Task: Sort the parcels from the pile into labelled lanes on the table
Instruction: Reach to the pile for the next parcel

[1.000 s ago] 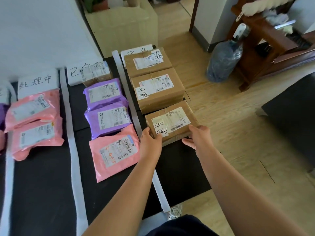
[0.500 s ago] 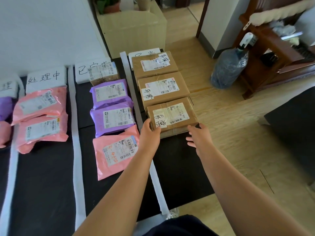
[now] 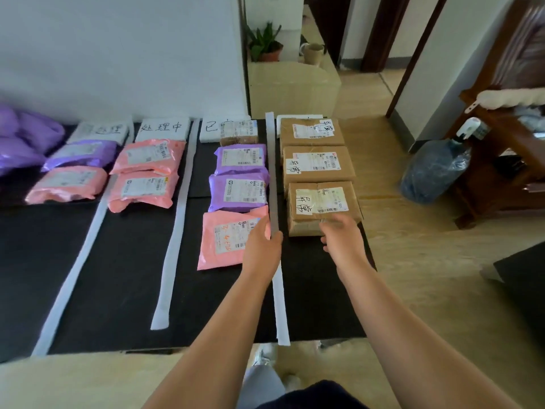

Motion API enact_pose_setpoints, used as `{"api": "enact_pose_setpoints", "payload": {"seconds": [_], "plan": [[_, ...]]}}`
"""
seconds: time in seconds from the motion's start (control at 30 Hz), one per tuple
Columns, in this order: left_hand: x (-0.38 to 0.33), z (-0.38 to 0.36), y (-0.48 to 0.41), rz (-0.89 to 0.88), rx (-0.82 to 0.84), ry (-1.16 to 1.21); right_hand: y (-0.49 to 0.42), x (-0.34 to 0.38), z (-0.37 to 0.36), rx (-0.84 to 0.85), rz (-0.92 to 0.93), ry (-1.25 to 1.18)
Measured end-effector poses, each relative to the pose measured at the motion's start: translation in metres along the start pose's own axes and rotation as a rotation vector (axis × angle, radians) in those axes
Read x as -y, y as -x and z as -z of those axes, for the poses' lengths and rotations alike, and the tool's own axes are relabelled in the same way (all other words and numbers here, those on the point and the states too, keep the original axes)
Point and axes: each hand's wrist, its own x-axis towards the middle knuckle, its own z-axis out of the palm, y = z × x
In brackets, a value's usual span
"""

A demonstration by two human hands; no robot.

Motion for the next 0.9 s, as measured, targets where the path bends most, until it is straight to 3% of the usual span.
{"api": "enact_pose_setpoints", "payload": {"seconds": [0.43,0.9], "plan": [[0.052,0.125,0.061,0.097,-0.268,0.126,0.099,0.025,-0.103,0.317,0.278,0.245],[0.205,0.404,0.133,0.179,-0.566,0.222,0.300,0.038,-0.364,0.647,0.373,0.263]]}}
